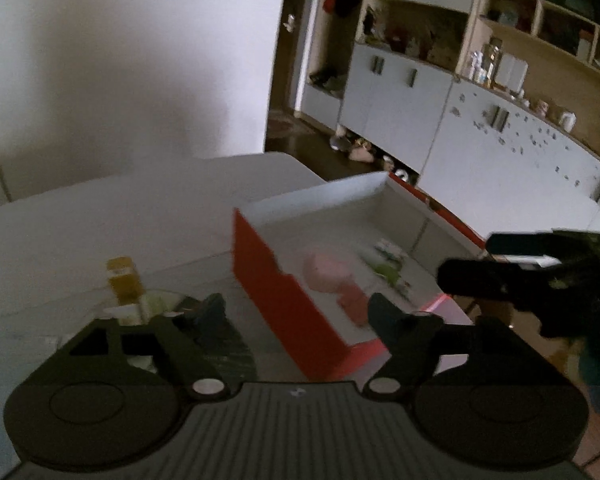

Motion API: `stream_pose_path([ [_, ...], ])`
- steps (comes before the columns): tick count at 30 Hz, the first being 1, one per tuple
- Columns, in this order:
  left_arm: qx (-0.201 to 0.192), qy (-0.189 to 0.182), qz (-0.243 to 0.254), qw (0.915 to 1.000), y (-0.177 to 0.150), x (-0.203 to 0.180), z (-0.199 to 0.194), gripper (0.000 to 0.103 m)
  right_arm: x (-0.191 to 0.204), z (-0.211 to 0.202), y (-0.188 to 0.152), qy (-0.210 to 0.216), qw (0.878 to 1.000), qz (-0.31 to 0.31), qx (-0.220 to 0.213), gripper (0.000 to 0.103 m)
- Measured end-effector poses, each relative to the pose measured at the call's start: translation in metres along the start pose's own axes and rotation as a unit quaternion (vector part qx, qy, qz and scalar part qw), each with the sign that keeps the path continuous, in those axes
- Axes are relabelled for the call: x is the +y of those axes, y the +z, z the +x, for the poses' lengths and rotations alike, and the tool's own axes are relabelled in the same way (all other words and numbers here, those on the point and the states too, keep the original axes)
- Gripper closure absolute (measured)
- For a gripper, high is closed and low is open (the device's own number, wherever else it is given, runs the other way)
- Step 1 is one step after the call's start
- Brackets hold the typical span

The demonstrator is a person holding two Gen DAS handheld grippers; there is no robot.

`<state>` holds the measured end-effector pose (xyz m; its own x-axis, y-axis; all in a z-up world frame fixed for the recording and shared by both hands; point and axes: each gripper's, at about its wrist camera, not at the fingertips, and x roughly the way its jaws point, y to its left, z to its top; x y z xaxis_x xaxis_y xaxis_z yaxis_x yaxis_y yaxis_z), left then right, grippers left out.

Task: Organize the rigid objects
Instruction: 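Withdraw both tools from the shoebox back toward the mat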

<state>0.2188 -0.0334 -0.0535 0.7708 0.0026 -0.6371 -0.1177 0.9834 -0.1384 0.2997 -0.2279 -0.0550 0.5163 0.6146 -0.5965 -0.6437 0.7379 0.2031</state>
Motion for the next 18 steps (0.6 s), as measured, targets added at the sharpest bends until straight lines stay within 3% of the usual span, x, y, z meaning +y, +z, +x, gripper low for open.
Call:
stream_pose_path([
  [5, -0.002, 0.007, -0.018, 0.9998, -0.007, 0.031, -0.009, 0.02, 0.026, 0.003, -0.01, 0.0, 1.0, 0.007, -0.003, 0.0],
  [18, -0.008, 0.08, -0.053, 0.9953, -0.027, 0.128, -0.007, 0.02, 0.089, 0.032, -0.035, 0.013, 1.0, 0.0, 0.027, 0.0],
])
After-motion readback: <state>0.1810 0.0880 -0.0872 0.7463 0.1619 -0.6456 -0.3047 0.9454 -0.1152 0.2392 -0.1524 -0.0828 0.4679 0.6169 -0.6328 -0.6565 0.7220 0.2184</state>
